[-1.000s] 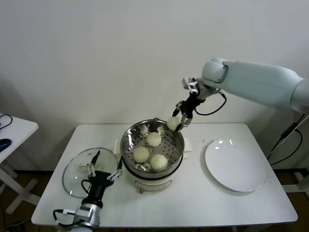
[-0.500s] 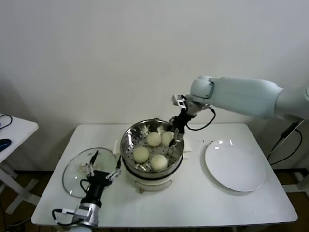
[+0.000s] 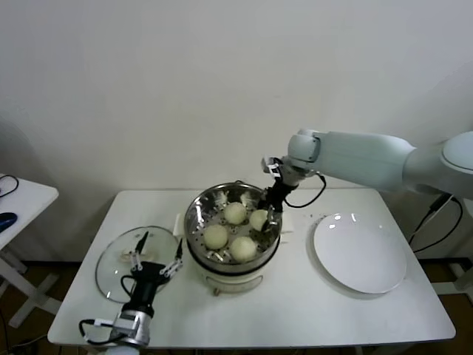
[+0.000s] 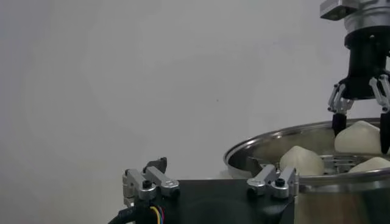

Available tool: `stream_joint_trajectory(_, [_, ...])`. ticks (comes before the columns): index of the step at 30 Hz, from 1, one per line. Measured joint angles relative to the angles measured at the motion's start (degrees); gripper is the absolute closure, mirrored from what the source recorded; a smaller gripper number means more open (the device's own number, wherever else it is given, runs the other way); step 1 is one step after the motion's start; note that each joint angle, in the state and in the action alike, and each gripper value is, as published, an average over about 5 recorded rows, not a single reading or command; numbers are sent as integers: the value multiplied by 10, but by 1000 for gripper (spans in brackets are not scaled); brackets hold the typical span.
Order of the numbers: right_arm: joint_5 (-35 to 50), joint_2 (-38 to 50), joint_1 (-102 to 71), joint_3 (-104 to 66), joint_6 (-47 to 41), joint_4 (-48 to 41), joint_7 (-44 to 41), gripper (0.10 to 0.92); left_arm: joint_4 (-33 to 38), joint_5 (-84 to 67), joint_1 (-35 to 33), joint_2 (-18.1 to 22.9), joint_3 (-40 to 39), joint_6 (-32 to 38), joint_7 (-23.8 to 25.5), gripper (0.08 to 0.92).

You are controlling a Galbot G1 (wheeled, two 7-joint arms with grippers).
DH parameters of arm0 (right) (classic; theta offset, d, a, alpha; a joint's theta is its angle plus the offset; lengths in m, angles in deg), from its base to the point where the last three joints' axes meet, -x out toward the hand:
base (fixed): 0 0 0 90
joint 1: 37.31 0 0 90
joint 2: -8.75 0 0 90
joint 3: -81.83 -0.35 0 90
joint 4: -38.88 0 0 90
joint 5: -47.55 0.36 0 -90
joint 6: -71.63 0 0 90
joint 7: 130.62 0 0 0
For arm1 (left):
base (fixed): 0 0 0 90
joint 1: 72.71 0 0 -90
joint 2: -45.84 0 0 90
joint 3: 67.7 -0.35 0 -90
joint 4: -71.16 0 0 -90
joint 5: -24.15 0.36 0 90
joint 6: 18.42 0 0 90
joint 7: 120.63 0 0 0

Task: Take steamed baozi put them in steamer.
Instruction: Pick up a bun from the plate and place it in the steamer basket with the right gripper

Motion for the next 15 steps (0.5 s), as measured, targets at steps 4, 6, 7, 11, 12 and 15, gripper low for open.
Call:
stream_joint_trajectory(4, [-5, -5, -5, 0, 1, -7, 0, 330, -1, 0, 0, 0, 0, 0, 0, 177])
stream_joint_trajectory(6, [-7, -7, -6, 0, 1, -8, 0, 329, -1, 0, 0, 0, 0, -1, 0, 177])
stream_joint_trajectory(7, [-8, -8, -7, 0, 1, -8, 0, 329, -1, 1, 0, 0, 0, -1, 0, 177])
stream_joint_trajectory(11, [-12, -9, -10, 0, 2, -10, 0, 325, -1, 1, -1, 0, 0, -1, 0, 177])
stream_joint_trajectory(12, [-13, -10, -10, 0, 3, -10, 0, 324, -1, 1, -1, 0, 0, -2, 0, 177])
stream_joint_trajectory(15, [-17, -10, -12, 0, 4, -11, 2, 321, -1, 1, 0, 0, -1, -2, 0, 177])
